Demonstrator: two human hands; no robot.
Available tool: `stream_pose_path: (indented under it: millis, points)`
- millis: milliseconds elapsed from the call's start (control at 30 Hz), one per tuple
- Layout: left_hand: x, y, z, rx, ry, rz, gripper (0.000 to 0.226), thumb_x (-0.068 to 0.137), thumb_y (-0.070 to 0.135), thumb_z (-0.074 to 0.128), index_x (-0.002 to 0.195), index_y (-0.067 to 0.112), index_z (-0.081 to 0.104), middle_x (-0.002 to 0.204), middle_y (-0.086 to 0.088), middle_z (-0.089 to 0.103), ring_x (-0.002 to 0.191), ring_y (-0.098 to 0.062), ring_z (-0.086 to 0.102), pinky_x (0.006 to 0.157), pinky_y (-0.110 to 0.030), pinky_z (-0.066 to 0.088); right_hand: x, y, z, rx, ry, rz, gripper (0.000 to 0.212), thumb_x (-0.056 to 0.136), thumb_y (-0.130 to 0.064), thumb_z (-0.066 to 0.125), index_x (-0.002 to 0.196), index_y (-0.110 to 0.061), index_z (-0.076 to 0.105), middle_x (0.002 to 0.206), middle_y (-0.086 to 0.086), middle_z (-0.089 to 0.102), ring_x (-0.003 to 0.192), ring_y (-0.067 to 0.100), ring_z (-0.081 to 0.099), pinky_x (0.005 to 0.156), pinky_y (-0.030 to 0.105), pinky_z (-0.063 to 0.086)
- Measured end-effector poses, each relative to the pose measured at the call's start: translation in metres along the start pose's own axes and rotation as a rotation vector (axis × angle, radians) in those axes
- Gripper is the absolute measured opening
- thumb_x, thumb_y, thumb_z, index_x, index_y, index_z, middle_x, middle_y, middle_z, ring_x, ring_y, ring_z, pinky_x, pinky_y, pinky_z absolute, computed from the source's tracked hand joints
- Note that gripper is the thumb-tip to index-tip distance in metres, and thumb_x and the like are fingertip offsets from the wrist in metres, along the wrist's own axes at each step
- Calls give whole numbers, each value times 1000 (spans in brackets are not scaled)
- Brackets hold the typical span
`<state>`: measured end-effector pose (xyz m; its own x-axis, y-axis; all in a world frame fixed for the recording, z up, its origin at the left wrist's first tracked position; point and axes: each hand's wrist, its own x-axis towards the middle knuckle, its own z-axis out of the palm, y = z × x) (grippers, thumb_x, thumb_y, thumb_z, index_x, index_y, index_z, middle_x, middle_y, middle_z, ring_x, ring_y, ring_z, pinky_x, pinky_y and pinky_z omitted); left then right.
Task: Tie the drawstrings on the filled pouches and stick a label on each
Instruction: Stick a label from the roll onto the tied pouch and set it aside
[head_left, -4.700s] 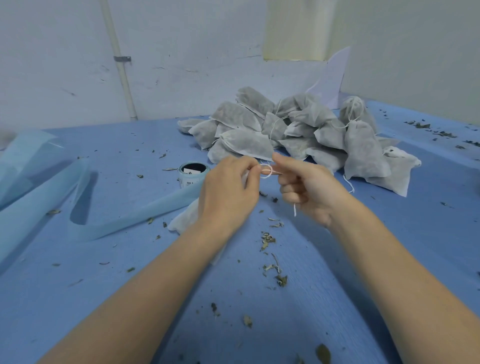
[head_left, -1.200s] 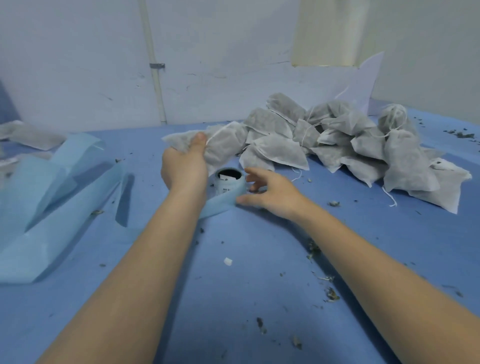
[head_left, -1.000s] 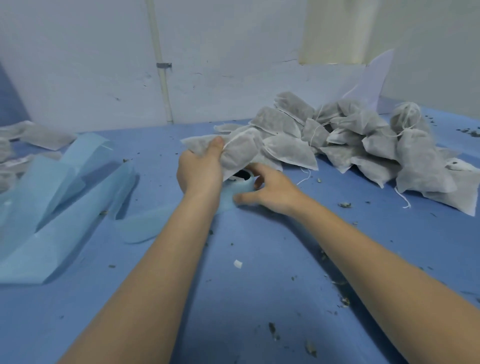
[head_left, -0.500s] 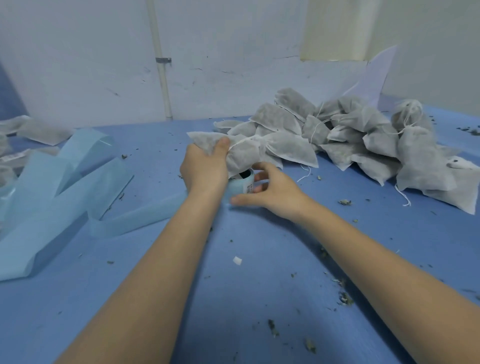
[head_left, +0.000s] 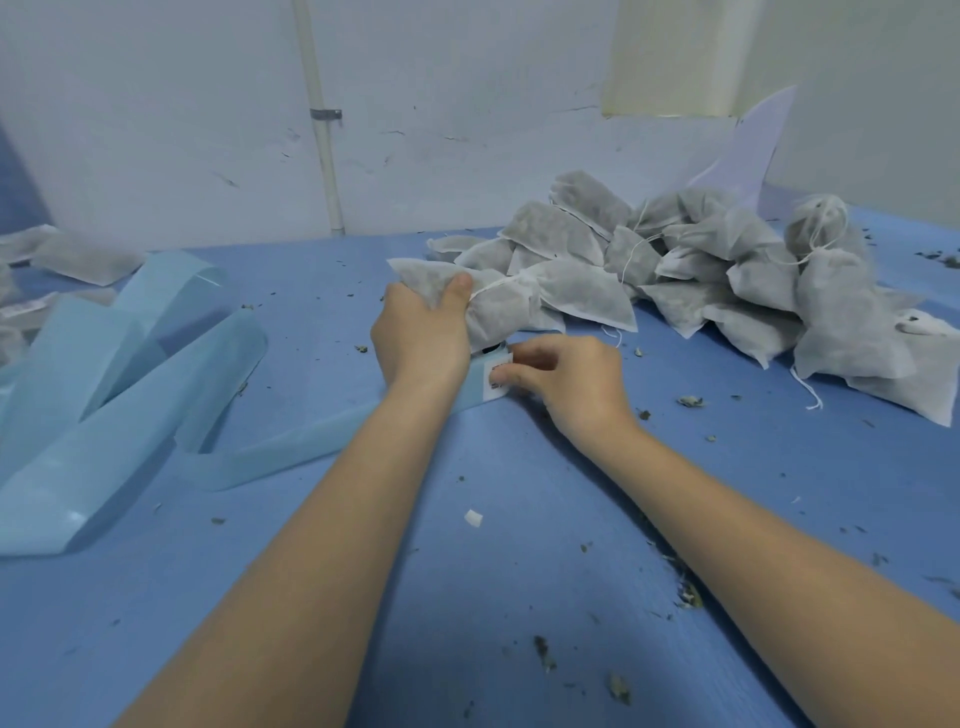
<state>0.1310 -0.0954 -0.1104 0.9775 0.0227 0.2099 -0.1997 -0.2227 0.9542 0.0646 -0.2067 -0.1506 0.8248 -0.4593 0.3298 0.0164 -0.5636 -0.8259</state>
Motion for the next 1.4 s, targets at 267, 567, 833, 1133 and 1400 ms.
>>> stream_pose_path:
  millis: [267,567,833,1133,1400]
  points:
    - [0,1,0,-3,-2,-22,45,89,42,57,116,7,56,116,-8,61,107,-25,56,81,-29,42,-7,-6,1,-33,75,39,25,70,-22,84,58,-31,64,56,-16,62,60,8,60,70,26,54]
    - [-3,1,1,15,2,1,45,89,42,57,115,5,55,115,-9,60,108,-26,54,79,-28,39,-17,-12,9,-315,31,-171,20,82,-26,73,73,-15,60,76,2,63,74,18,58,70,23,40]
    - [-3,1,2,3,-8,8,45,89,42,57,114,4,52,114,-9,58,107,-26,53,77,-26,36,-28,-18,-1,-214,-124,-160,14,80,-25,76,82,-14,67,91,7,66,90,20,63,84,27,44]
    - [-4,-1,3,29,-9,31,47,89,43,57,113,3,52,116,-12,59,109,-29,53,79,-29,36,-40,-20,-5,-250,-356,-227,13,76,-35,79,79,-30,68,81,-1,42,68,7,44,68,11,36]
    - [-2,-1,-4,-27,-30,130,39,87,42,60,109,10,56,105,0,61,97,-19,54,73,-26,36,-39,-35,-41,-246,-193,-212,22,68,-32,85,66,-26,64,140,-1,42,125,9,40,91,-4,21]
